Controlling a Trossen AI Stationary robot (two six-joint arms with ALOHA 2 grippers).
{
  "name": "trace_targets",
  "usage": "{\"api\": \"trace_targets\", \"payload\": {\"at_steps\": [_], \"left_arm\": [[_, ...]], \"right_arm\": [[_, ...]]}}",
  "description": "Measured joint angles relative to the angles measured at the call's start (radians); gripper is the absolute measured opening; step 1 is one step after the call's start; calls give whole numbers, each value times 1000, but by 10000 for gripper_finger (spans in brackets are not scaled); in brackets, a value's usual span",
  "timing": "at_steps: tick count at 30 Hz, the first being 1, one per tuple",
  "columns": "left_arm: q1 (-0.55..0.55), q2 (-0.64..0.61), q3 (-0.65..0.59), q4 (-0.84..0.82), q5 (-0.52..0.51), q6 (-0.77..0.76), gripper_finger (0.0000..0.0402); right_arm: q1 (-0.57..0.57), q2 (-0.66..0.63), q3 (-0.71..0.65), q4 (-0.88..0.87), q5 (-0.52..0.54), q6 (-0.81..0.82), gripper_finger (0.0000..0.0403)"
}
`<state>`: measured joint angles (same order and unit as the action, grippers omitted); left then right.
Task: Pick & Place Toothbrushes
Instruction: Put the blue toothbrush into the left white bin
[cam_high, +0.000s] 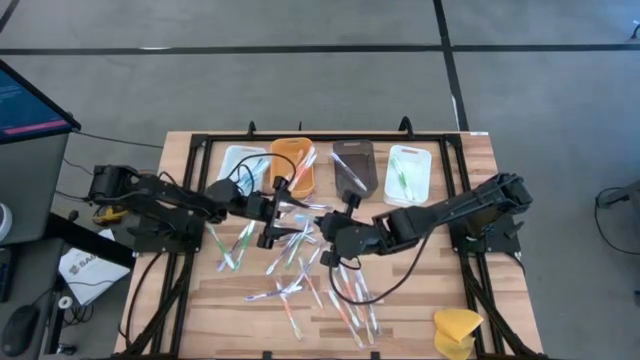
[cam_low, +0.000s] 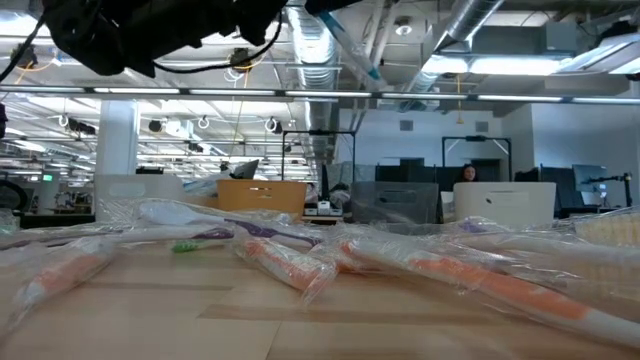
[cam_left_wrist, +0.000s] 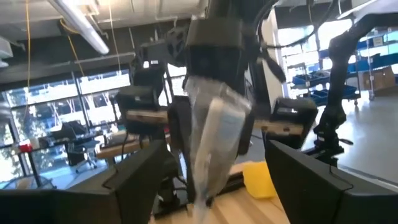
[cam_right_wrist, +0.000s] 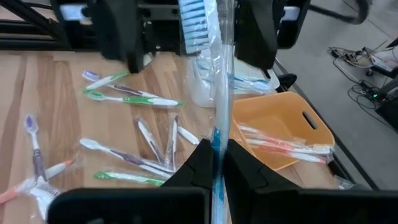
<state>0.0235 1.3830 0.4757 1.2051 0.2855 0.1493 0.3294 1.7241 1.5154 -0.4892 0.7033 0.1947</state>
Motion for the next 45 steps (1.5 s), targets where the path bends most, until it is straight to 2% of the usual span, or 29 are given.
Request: {"api": "trace_targets", "payload": {"at_steps": [8,16,22,27,29,33,39,42,45], "left_arm": [[-30,122,71,-8,-1,7,256],[-35,90,75,6,-1,10,203],[-35,118,92,13,-3,12,134],[-36,134,94,10,-37,74,54],[-38,134,92,7,-40,96,20],[-39,131,92,-3,-33,108,11],[-39,130,91,-9,-61,108,8],[-40,89,91,-90,-80,101,8],[-41,-6,91,-270,-136,101,8]], "right_arm": [[-9,0,0,-9,-3,0,10],[-1,0,0,-44,-2,14,10],[0,0,0,-47,-3,15,10],[0,1,-1,-50,-15,31,11],[-3,1,-1,-51,-52,35,19],[-3,1,0,-73,-87,42,63],[15,1,0,-138,-74,51,168],[35,-13,0,-255,-75,159,220],[60,-25,0,-419,-76,332,252]]}}
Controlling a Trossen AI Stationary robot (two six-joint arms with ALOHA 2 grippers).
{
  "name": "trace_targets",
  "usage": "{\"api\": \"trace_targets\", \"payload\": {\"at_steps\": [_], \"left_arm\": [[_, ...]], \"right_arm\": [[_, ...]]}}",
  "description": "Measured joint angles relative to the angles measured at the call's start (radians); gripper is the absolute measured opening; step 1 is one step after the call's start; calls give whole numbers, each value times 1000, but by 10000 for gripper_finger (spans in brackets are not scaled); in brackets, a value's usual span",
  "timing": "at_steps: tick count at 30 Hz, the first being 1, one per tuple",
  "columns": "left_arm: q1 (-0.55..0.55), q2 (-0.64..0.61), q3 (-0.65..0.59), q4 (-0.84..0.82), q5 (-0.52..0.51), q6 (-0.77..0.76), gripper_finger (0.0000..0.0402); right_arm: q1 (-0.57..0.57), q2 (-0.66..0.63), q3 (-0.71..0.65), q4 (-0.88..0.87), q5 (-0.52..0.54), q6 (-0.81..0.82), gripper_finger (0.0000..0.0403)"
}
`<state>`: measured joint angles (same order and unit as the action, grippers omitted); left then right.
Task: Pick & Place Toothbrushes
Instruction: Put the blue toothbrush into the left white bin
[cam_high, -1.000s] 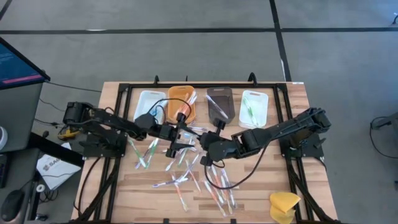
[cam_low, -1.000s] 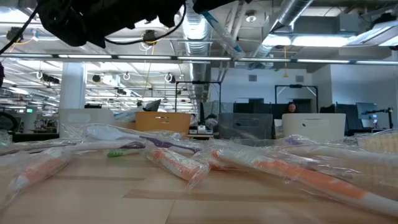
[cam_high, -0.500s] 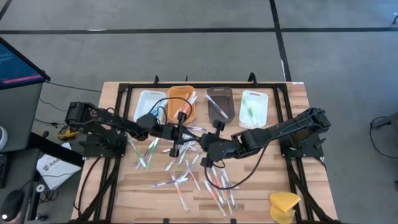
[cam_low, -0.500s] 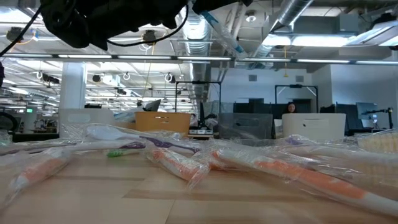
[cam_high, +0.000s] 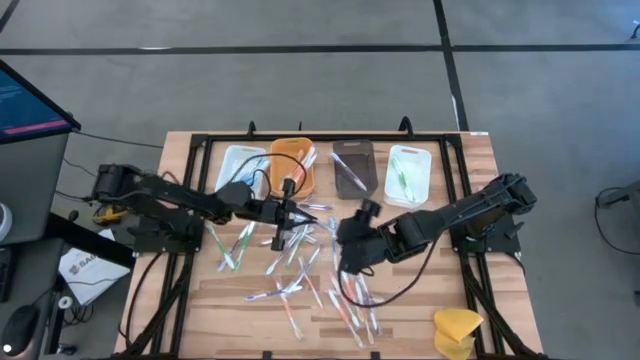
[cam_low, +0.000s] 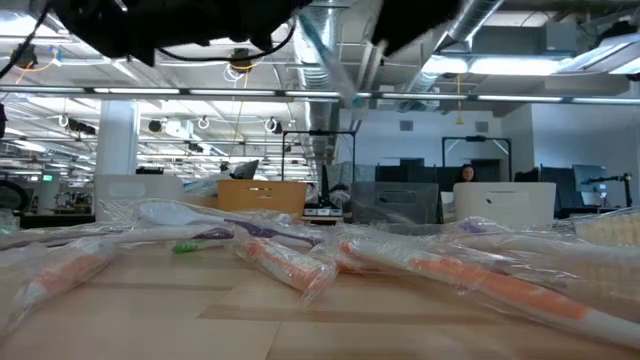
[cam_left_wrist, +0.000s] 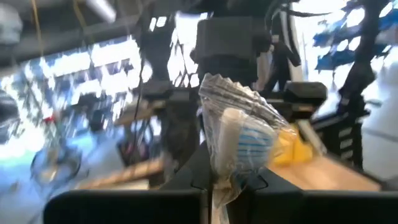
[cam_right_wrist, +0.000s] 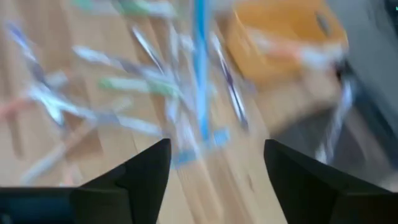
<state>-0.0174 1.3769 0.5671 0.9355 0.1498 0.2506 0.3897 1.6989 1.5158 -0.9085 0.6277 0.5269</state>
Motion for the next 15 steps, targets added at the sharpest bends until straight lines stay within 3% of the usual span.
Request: {"api": "trace_targets", "payload": {"at_steps": [4,8,15], "left_arm": [[0,-189,14,-322,-131,19,8],[0,-380,112,-731,-317,32,8],[13,-499,322,-1268,-632,14,8]], "right_arm": [[45,2,0,-183,1,217,263],[103,8,-1,-274,1,332,264],[168,7,-1,-281,5,365,265]]}}
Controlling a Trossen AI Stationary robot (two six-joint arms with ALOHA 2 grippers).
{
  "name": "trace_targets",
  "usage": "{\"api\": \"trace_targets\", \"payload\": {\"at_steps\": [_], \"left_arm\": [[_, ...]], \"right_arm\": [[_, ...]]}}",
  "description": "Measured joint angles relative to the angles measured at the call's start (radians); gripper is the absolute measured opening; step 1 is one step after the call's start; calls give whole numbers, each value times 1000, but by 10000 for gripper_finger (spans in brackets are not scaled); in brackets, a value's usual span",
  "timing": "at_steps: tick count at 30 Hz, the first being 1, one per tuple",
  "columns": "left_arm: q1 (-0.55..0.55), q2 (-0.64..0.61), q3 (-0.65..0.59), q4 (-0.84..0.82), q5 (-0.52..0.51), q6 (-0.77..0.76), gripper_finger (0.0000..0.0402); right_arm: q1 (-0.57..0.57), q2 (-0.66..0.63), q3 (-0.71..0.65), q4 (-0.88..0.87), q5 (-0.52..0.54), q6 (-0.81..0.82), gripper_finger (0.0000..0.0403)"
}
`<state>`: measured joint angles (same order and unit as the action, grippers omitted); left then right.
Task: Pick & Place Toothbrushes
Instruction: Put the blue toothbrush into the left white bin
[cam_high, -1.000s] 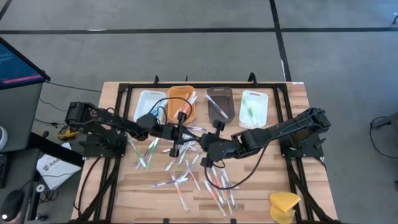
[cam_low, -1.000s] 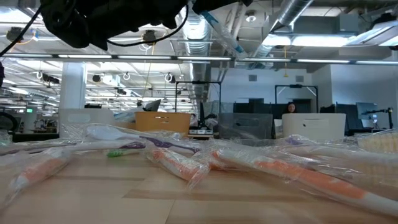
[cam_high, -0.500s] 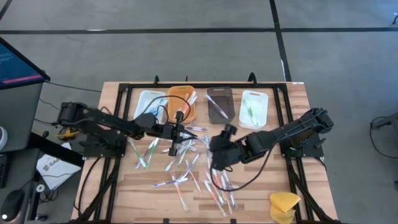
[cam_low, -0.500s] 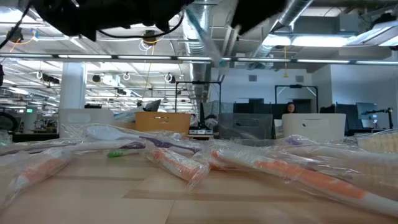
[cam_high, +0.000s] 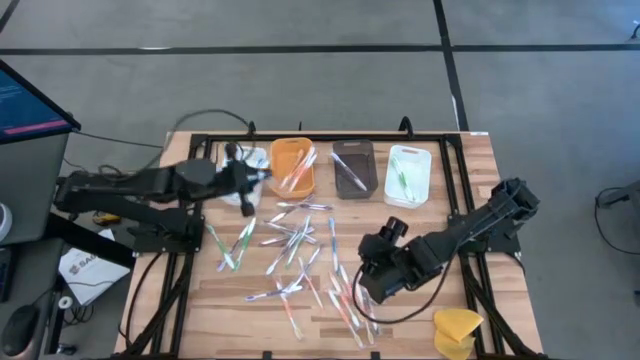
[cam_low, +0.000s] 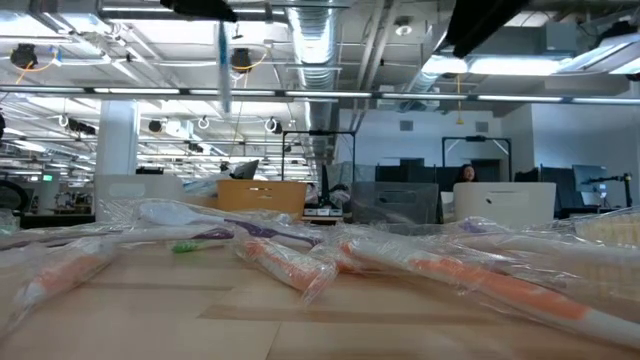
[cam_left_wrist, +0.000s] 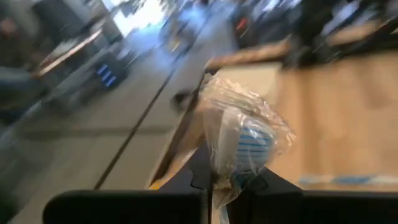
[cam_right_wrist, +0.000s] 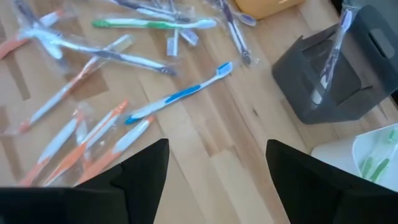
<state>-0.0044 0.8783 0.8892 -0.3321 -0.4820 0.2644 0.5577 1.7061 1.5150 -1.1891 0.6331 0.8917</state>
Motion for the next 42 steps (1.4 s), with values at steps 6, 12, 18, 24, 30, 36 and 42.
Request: {"api": "trace_targets", "payload": {"at_steps": [6,12,18,24,30,36,42], "left_arm": [[115,40,147,-361,-48,-117,11],[296,107,214,-560,86,-142,12],[483,218,230,-611,281,-83,13],[655,356,231,-611,438,-18,13],[742,449,231,-619,539,-14,13],[764,524,231,-666,561,-14,13],[764,573,231,-663,562,-8,14]], "right_arm": [[13,-25,0,-64,62,80,265],[8,-46,0,-131,140,130,265],[-3,-36,0,-146,158,128,265],[-4,-37,0,-147,158,129,265],[-1,-37,0,-147,158,126,265],[-2,-37,0,-152,158,122,265],[-2,-37,0,-153,158,122,265]]}}
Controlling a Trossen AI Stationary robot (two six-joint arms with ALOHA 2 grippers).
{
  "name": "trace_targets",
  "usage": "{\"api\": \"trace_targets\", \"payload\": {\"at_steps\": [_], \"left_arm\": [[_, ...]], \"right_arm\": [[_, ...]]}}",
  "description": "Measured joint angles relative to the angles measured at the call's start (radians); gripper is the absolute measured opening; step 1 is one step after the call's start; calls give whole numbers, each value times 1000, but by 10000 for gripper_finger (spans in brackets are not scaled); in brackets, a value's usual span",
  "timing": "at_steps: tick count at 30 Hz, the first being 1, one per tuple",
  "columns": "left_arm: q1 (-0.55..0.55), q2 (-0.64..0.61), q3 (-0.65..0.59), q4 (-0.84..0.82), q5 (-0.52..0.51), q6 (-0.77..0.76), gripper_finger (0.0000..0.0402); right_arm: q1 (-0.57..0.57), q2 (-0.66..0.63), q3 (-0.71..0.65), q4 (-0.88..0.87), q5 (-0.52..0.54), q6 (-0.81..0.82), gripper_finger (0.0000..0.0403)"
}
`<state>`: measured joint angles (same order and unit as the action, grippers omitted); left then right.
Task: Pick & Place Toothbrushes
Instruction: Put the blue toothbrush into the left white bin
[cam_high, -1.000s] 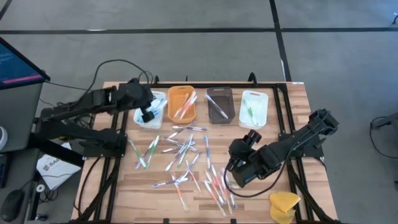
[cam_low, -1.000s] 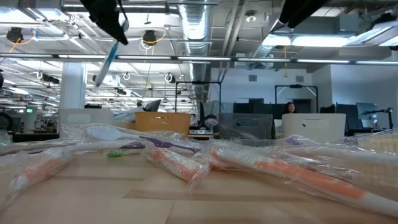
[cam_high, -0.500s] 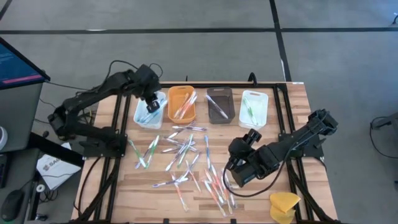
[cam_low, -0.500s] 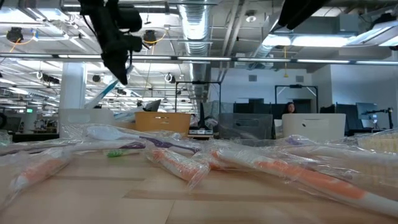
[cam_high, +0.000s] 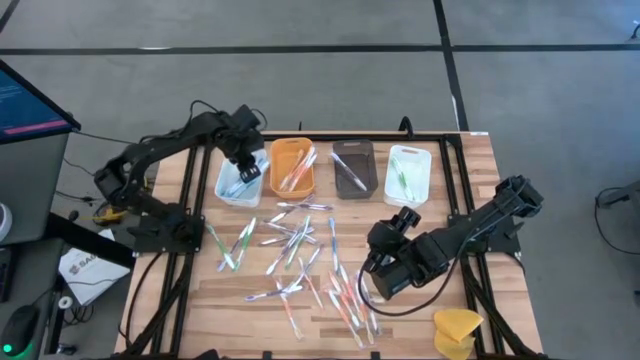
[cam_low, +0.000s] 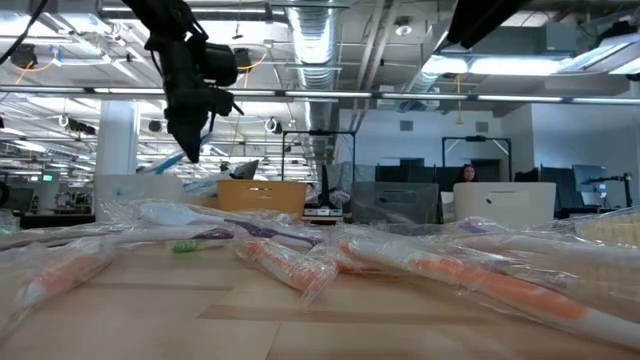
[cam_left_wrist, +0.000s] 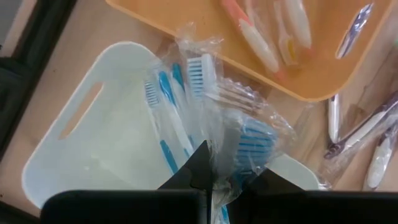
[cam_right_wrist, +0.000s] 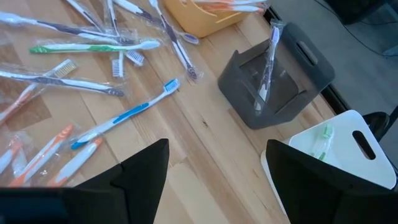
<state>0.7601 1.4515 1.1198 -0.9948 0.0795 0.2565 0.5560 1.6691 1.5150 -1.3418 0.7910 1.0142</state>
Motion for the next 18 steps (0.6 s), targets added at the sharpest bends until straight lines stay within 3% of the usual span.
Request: {"api": "trace_targets", "payload": {"at_steps": [9,18], "left_arm": [[0,37,-1,4,-12,-2,20],[0,37,-1,7,-21,-4,85]], "right_arm": [[0,0,0,3,0,0,265],[0,0,0,4,0,0,265]]}}
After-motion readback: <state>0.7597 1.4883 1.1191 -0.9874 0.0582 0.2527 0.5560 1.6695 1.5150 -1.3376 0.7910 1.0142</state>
